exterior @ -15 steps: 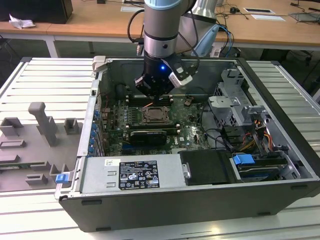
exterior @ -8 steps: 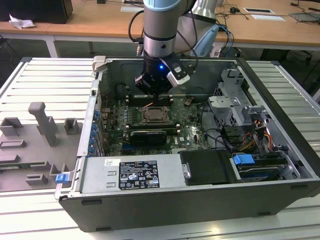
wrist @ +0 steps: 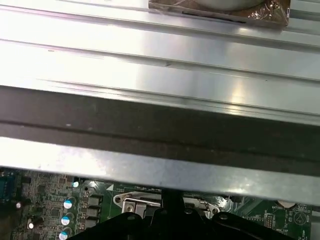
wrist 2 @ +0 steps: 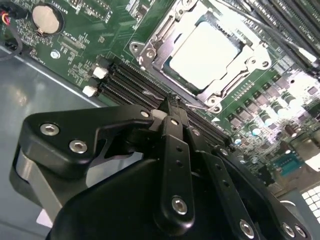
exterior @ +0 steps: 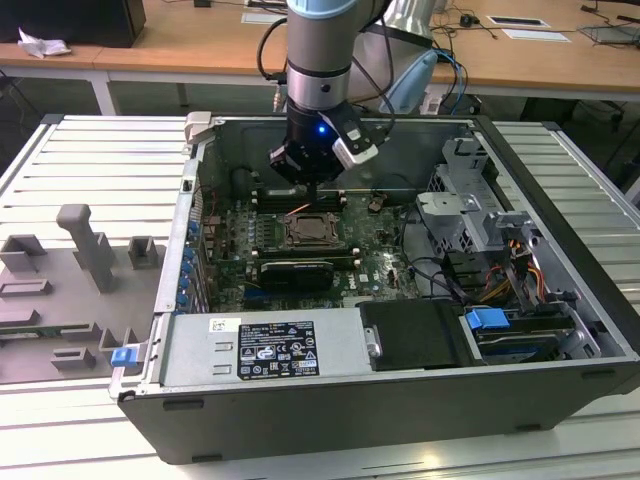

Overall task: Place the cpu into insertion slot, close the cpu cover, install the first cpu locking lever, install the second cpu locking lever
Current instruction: 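Install the first cpu locking lever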

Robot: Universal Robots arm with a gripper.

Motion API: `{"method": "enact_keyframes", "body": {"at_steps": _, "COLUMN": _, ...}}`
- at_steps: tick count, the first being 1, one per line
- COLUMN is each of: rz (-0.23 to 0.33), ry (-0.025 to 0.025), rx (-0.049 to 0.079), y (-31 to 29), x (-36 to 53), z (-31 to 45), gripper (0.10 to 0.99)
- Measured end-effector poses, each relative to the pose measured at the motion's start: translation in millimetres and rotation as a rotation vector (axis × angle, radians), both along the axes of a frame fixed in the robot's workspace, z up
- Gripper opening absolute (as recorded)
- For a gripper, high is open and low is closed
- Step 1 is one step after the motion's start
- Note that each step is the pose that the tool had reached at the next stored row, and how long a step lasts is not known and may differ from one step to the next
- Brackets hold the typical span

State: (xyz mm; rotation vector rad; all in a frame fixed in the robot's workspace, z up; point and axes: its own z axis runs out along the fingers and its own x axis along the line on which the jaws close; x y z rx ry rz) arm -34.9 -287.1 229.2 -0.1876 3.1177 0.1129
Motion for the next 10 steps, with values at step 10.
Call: {"method": "enact_keyframes", "body": {"at_steps": 10, "rz": -0.020, "ry": 0.0000, "rx": 0.000, "y": 5.1, "x": 12.6, "z": -11.6, "gripper": 0.106}}
